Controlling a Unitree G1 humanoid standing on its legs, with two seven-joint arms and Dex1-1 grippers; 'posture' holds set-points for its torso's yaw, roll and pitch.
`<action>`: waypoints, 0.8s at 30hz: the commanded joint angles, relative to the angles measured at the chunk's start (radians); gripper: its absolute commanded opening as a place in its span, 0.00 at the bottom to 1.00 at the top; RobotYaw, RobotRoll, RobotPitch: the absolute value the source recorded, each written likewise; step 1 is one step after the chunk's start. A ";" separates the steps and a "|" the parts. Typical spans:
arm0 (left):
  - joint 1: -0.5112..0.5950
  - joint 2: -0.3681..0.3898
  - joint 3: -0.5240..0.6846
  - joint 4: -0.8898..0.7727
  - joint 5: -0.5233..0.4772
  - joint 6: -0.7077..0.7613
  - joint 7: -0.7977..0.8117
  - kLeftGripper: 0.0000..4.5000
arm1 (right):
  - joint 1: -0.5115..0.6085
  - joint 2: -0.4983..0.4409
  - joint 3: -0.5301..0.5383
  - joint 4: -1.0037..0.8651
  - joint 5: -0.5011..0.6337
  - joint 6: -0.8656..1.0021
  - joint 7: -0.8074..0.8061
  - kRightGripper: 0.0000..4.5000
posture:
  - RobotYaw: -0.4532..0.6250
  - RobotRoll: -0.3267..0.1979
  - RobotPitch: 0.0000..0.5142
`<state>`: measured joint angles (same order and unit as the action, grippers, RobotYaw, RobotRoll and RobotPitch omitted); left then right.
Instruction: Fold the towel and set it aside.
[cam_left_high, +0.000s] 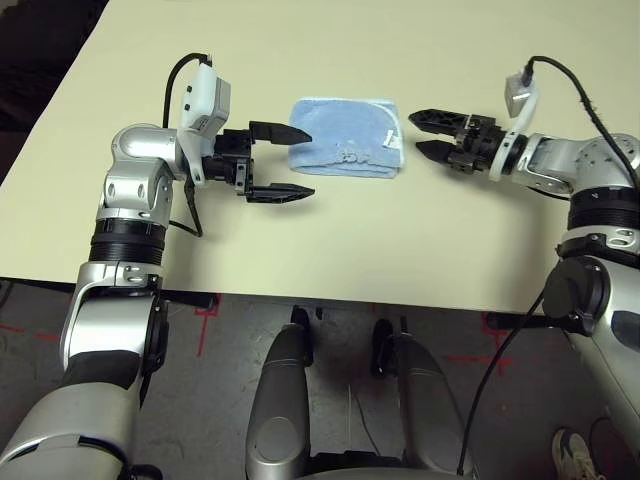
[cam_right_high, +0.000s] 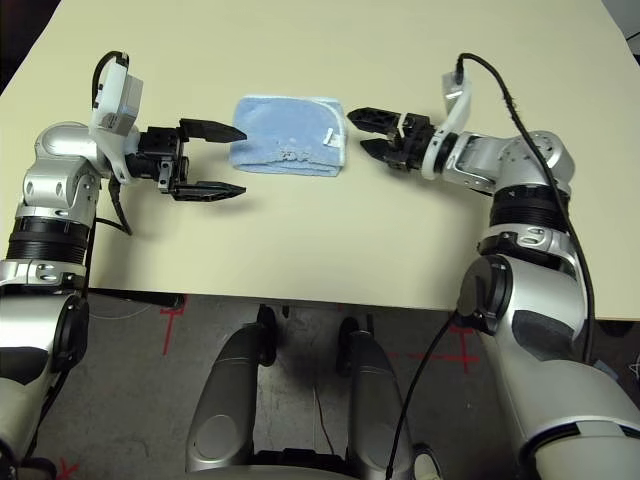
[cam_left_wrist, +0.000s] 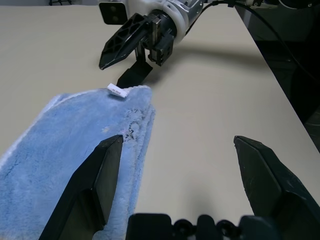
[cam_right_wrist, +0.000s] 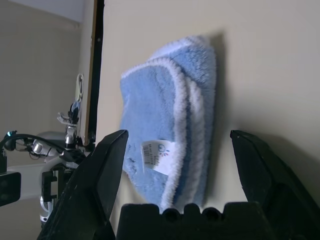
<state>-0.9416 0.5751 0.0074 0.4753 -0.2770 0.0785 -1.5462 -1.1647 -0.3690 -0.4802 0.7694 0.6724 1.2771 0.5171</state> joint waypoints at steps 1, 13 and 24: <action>0.029 0.018 -0.017 -0.048 -0.015 0.020 -0.001 1.00 | 0.000 0.020 0.044 0.047 -0.023 0.035 -0.012 0.99 | 0.56 0.62 0.65; 0.061 0.028 -0.029 -0.104 -0.030 0.048 0.009 1.00 | -0.049 0.073 0.069 0.093 -0.027 -0.002 0.000 0.99 | 0.57 0.62 0.64; 0.060 0.032 -0.036 -0.097 -0.027 0.039 0.006 1.00 | -0.046 0.070 0.061 0.104 -0.035 -0.055 -0.004 0.53 | 0.56 0.62 0.64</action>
<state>-0.8929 0.5973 -0.0153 0.4009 -0.2925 0.1224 -1.5315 -1.2256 -0.3006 -0.4256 0.8661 0.6431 1.2212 0.5181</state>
